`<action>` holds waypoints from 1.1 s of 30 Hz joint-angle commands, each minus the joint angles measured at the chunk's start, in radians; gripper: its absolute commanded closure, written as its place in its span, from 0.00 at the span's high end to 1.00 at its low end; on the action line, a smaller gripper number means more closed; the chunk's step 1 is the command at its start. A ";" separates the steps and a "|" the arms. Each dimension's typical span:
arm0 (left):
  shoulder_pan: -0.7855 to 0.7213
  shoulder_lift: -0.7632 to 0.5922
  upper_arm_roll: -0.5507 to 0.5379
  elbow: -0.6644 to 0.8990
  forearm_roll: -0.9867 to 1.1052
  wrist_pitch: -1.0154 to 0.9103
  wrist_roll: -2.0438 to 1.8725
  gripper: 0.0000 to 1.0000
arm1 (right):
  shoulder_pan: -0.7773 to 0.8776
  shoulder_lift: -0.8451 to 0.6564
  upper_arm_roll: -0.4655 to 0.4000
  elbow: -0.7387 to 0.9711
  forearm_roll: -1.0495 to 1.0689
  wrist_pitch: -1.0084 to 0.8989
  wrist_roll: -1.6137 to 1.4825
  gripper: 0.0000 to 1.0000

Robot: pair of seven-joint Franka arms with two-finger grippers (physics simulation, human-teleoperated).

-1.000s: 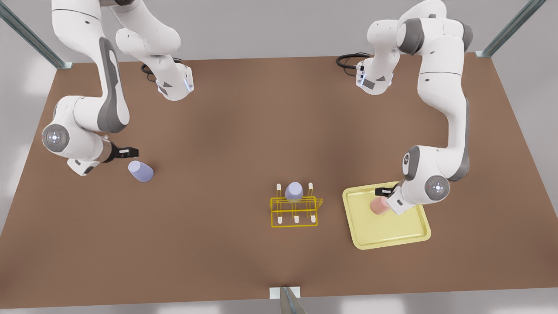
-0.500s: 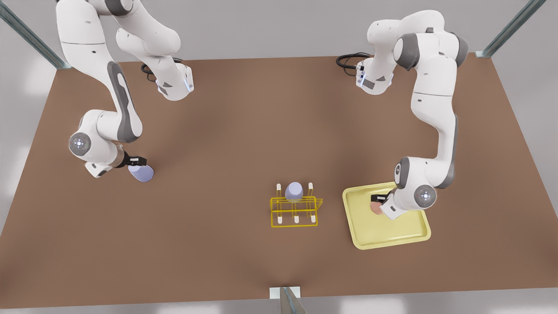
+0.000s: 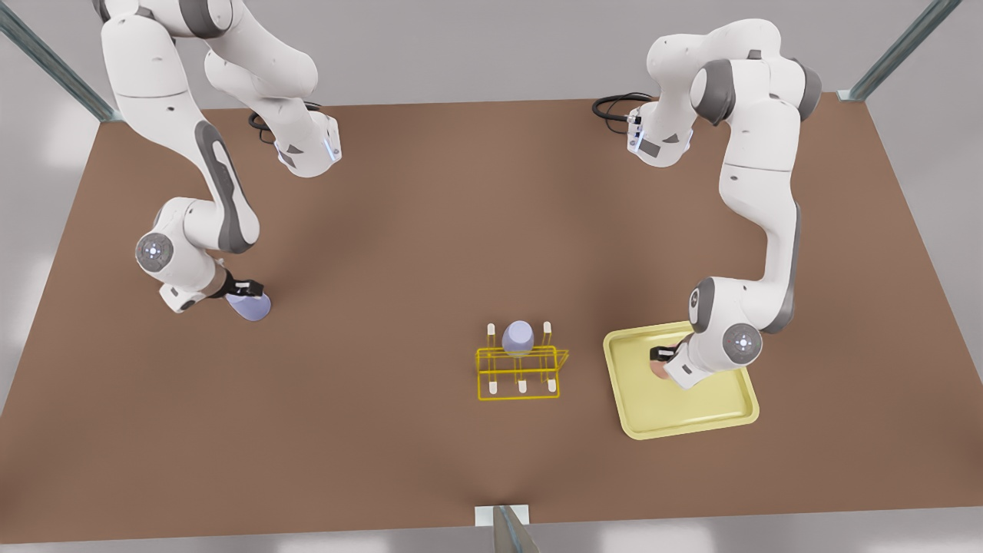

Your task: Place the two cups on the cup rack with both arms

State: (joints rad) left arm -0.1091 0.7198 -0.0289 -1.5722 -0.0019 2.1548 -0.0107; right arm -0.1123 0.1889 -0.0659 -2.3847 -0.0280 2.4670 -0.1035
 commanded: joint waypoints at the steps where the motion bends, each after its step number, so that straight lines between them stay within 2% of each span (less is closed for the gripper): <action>1: 0.000 -0.002 0.000 0.001 0.002 0.002 -0.029 0.88 | 0.000 0.007 0.000 -0.007 0.002 0.076 -0.030 1.00; 13: -0.014 -0.005 0.001 0.006 0.002 -0.006 -0.054 0.85 | 0.000 0.072 0.000 -0.041 0.002 0.188 -0.050 1.00; 17: -0.006 -0.025 -0.006 0.047 -0.004 -0.102 -0.103 0.85 | 0.000 0.070 0.000 -0.044 0.002 0.190 -0.050 1.00; 18: -0.006 -0.034 -0.006 0.049 -0.004 -0.108 -0.106 0.85 | 0.000 0.069 0.000 -0.044 0.002 0.190 -0.050 0.98; 20: -0.012 -0.051 -0.009 0.054 -0.004 -0.116 -0.114 0.85 | 0.000 0.064 0.000 -0.044 0.002 0.190 -0.053 0.79; 21: -0.015 -0.051 -0.011 0.064 -0.001 -0.118 -0.140 0.85 | 0.000 0.063 0.000 -0.044 0.002 0.188 -0.053 0.76; 24: -0.021 -0.048 -0.080 0.196 0.000 -0.220 -0.322 0.85 | -0.001 0.060 0.000 -0.042 0.002 0.187 -0.064 0.73; 30: -0.024 0.030 -0.247 0.429 -0.099 -0.201 -0.440 0.85 | 0.011 0.037 0.018 0.021 0.062 0.142 -0.070 0.73; 33: -0.066 0.075 -0.286 0.455 -0.099 -0.113 -0.486 0.85 | 0.020 0.046 0.143 0.107 0.198 0.125 -0.067 0.73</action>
State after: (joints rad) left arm -0.1663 0.7862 -0.3063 -1.1243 -0.0879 2.0011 -0.2369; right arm -0.0964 0.2339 0.0565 -2.2947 0.1020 2.6173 -0.1748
